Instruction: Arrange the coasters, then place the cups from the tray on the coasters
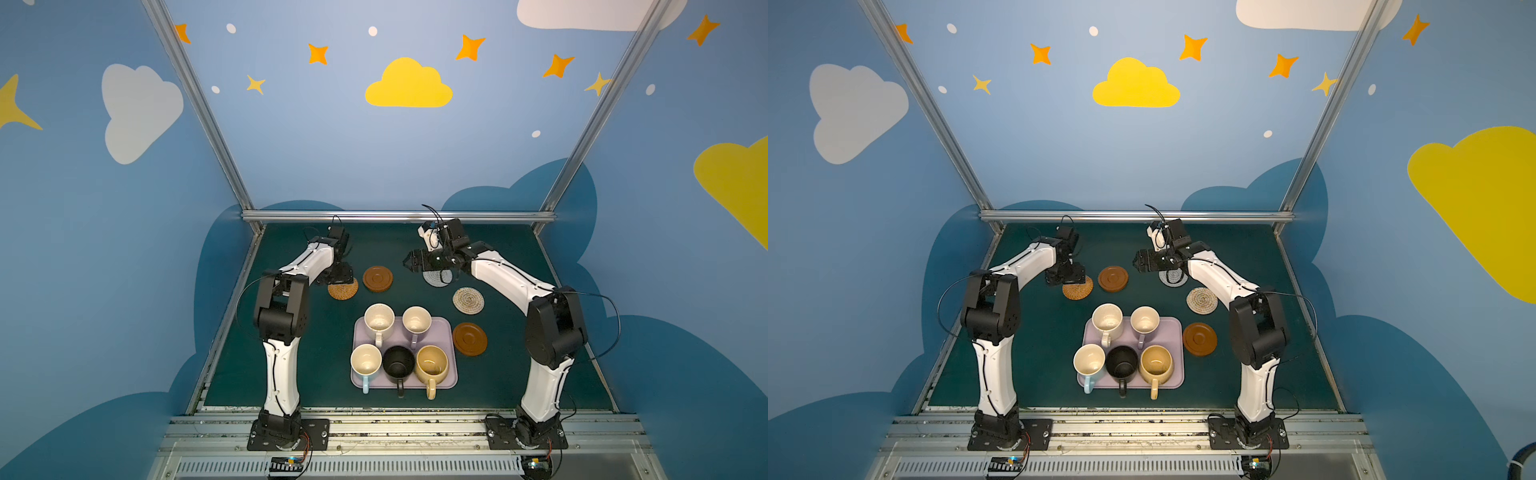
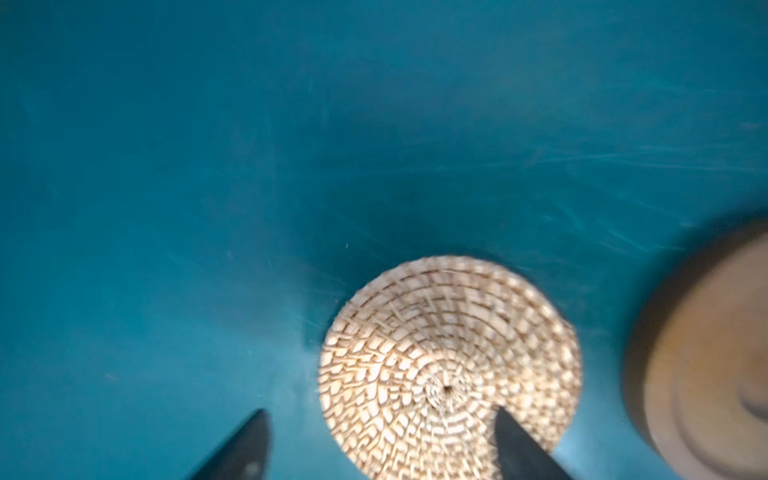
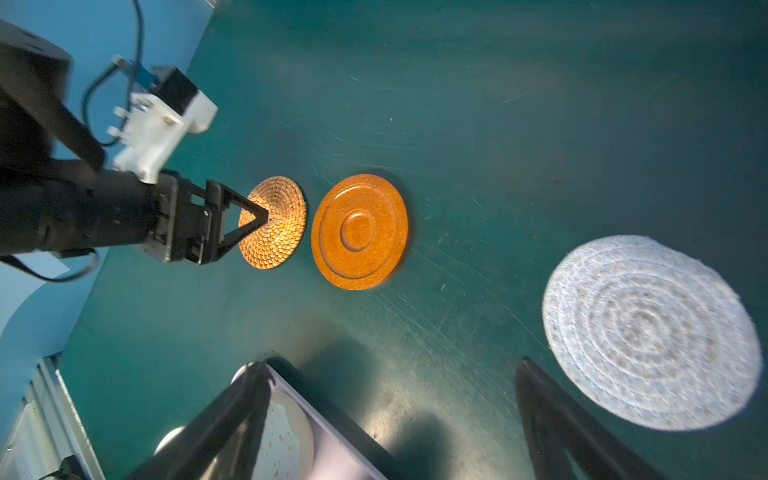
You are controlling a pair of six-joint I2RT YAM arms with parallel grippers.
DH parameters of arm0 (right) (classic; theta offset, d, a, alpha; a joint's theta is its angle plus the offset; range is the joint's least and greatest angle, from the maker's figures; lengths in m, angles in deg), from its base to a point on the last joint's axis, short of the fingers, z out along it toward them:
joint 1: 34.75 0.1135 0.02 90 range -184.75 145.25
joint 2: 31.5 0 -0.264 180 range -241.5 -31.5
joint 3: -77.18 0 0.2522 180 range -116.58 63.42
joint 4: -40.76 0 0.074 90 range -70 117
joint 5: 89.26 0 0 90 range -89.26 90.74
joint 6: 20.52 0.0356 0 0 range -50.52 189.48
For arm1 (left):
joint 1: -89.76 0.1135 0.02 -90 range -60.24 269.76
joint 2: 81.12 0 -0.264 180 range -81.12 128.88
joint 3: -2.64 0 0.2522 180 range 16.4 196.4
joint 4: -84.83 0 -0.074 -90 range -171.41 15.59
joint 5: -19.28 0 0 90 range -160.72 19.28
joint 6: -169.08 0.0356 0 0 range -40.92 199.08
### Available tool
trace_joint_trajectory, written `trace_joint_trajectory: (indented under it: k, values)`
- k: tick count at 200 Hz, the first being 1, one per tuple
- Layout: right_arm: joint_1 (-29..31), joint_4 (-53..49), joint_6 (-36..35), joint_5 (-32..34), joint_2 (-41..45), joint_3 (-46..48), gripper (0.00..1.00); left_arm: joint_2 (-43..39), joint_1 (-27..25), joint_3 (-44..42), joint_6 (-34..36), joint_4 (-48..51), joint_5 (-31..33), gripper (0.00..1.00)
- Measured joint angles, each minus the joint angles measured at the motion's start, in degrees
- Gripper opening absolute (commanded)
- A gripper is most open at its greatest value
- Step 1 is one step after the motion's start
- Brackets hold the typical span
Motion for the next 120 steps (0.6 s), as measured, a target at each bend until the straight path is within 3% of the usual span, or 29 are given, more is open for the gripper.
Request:
trace_joint_trajectory:
  k: [54, 80, 120]
  values:
    - [-1.16, -1.09, -0.83, 5.49, 5.84, 3.30, 0.92, -6.64, -0.76, 1.60, 0.24, -6.93, -13.60, 0.99]
    - [-2.47, -2.64, -2.03, 4.33, 5.97, 2.86, 0.92, -2.75, -2.03, 6.45, 0.28, -7.41, -17.55, 0.98]
    - [-2.25, -6.80, -4.00, 0.50, 3.15, -0.48, 0.92, 4.50, -3.15, 12.17, 1.40, -5.01, -18.40, 0.92]
